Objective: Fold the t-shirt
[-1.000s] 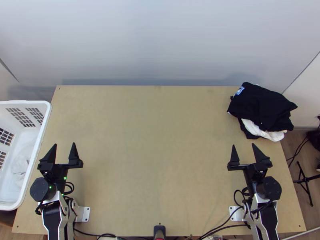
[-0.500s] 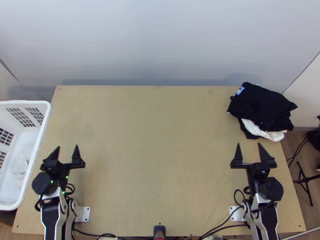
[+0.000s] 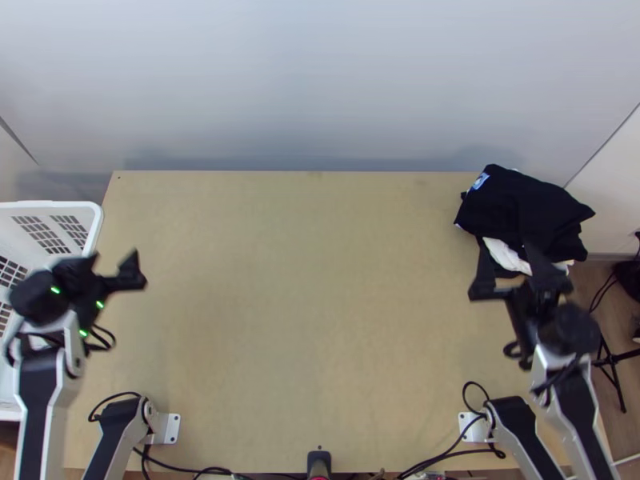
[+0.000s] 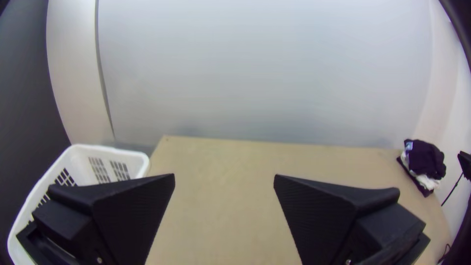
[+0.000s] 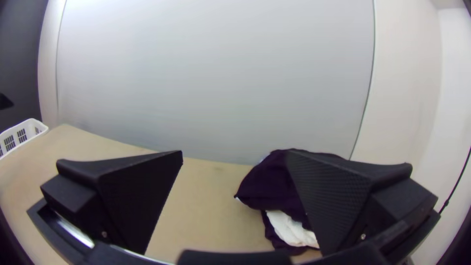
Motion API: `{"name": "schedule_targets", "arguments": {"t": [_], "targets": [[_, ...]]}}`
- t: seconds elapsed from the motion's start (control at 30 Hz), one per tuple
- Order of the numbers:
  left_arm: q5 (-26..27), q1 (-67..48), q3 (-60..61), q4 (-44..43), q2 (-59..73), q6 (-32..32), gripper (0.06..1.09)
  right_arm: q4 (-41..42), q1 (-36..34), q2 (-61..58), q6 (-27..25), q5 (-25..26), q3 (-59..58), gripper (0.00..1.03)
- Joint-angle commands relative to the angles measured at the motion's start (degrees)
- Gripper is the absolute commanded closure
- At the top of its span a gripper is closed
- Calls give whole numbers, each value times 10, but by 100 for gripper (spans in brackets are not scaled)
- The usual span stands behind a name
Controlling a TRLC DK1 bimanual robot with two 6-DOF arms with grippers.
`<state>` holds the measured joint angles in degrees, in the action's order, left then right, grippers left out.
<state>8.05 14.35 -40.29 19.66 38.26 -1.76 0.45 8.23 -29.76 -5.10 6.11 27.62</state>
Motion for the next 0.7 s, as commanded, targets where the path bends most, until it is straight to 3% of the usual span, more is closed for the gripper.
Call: {"name": "schedule_targets", "arguments": {"t": [0.0,0.23,0.3,0.37,0.67], "targets": [[-3,-19,-204,48,110,-1,11,-55,63,-189,4,29,218,5],[-12,-58,-363,100,226,-14,10,-163,91,-347,2,30,410,5],[-52,-71,-392,104,264,-14,11,-201,97,-373,14,28,436,6],[-109,-103,-402,100,299,-16,10,-208,103,-391,16,28,439,7],[-109,-125,-429,93,347,-6,10,-205,98,-435,19,29,479,7]]}}
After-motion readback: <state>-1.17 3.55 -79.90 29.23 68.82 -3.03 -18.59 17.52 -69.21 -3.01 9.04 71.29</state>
